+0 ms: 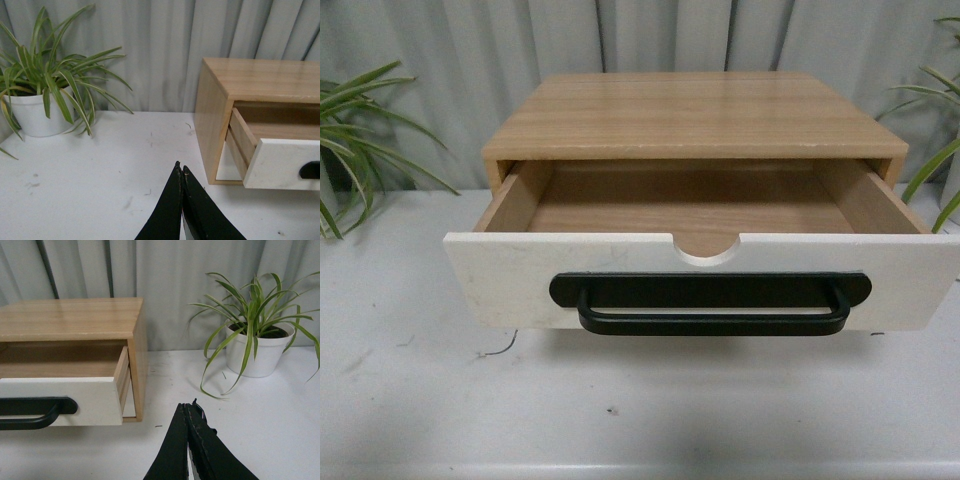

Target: Pull drawer

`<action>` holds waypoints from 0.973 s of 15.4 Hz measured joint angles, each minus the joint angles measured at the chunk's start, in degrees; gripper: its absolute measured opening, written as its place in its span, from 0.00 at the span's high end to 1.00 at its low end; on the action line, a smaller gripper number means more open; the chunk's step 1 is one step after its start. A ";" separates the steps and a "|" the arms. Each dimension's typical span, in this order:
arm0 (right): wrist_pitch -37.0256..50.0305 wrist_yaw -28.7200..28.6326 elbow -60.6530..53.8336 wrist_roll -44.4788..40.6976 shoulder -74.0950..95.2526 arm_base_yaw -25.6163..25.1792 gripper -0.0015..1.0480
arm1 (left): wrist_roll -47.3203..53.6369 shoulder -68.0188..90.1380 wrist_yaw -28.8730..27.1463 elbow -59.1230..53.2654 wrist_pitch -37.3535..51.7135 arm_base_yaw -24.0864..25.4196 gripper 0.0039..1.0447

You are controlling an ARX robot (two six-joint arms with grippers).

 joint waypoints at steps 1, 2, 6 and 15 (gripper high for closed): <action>-0.02 0.00 0.00 0.00 0.04 0.00 0.98 | 0.00 0.02 -0.04 0.00 -0.13 0.00 0.99; 0.02 0.00 0.00 0.00 0.02 0.00 0.98 | 0.00 0.00 -0.02 0.00 -0.13 0.00 0.99; -0.02 0.00 0.00 0.00 0.02 0.00 0.98 | 0.00 0.00 -0.02 0.00 -0.17 0.00 0.99; -0.02 0.00 0.00 0.00 0.02 0.00 0.05 | 0.02 0.00 0.00 0.00 -0.17 0.00 0.05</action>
